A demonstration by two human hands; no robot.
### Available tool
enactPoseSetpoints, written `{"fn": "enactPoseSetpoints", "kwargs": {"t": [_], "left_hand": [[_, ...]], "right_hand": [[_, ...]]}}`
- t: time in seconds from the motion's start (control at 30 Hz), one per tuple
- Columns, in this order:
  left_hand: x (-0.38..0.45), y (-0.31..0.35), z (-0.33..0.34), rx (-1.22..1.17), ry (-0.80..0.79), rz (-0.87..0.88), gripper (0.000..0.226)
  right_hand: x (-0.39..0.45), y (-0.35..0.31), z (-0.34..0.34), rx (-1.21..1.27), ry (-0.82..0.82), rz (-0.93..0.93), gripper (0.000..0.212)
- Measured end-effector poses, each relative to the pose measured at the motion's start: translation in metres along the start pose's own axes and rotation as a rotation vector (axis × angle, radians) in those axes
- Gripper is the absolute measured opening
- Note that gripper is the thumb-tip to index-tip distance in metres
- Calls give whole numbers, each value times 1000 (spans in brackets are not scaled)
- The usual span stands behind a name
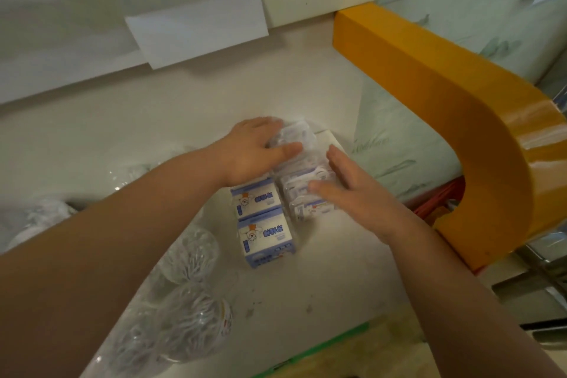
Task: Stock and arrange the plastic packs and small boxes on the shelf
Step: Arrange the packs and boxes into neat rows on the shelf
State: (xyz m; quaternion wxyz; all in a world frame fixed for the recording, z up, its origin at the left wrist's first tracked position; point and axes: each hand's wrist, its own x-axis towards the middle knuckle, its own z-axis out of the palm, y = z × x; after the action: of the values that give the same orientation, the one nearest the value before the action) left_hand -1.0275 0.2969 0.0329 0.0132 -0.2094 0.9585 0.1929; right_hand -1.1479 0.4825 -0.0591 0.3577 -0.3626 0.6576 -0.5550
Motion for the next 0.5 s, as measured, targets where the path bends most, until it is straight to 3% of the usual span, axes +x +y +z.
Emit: {"fn": "enactPoseSetpoints", "kwargs": {"t": [0.07, 0.13, 0.23, 0.33, 0.5], "left_hand": [[-17, -7, 2, -2, 143, -121, 50], [-32, -8, 11, -41, 131, -323, 45], [-40, -1, 20, -305, 127, -557, 45], [-33, 4, 22, -403, 165, -685, 62], [-23, 2, 24, -720, 181, -755, 57]], "right_hand": [[4, 2, 0, 125, 113, 56, 93], [14, 0, -1, 124, 170, 91, 82], [38, -9, 3, 78, 154, 161, 74], [60, -17, 6, 7, 79, 198, 64], [77, -26, 7, -42, -2, 220, 59]]}}
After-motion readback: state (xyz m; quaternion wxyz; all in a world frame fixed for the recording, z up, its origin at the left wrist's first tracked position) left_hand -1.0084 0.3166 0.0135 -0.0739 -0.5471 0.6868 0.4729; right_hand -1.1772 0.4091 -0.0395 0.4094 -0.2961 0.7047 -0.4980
